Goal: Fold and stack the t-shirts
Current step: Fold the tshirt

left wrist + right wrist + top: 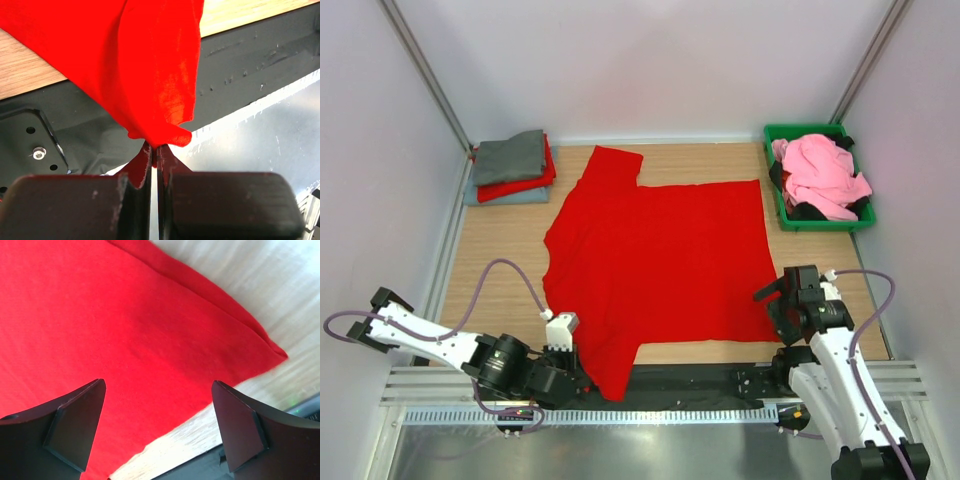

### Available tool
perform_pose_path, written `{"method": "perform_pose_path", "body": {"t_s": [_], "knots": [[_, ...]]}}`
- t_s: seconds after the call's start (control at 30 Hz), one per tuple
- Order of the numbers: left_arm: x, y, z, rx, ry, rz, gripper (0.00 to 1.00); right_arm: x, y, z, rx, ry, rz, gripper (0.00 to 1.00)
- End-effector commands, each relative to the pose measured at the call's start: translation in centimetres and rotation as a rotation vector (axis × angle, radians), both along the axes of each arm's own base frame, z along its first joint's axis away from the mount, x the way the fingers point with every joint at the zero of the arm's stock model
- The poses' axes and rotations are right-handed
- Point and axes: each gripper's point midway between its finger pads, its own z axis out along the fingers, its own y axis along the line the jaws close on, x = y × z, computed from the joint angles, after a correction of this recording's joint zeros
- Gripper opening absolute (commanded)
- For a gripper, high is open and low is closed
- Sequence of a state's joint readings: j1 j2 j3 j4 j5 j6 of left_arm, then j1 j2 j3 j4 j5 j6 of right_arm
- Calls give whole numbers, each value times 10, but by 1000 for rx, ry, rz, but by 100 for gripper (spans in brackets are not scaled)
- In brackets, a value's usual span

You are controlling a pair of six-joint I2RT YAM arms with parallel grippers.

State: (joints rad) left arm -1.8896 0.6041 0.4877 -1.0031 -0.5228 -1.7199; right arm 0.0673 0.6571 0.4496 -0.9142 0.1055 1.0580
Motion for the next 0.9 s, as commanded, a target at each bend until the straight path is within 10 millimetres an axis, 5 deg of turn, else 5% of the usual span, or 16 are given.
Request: {"method": "perform_pose_path", "body": {"t_s": [0.0,0.13,0.33,0.63,0.87], "knots": [[8,-2,2,-18,-43,19,0,-5,-6,11,7,-9,-98,92],[10,-1,2,-19,-49,24,0,-6,4,10,83,-27,-138,83],[13,-1,5,-30,-59,36,0,-17,15,-21,136,58,-117,73],[17,0,5,-35,-66,61,0,-18,17,-24,139,46,-92,49],[18,-2,9,-35,-76,73,0,-19,23,-23,158,53,-48,47]]}}
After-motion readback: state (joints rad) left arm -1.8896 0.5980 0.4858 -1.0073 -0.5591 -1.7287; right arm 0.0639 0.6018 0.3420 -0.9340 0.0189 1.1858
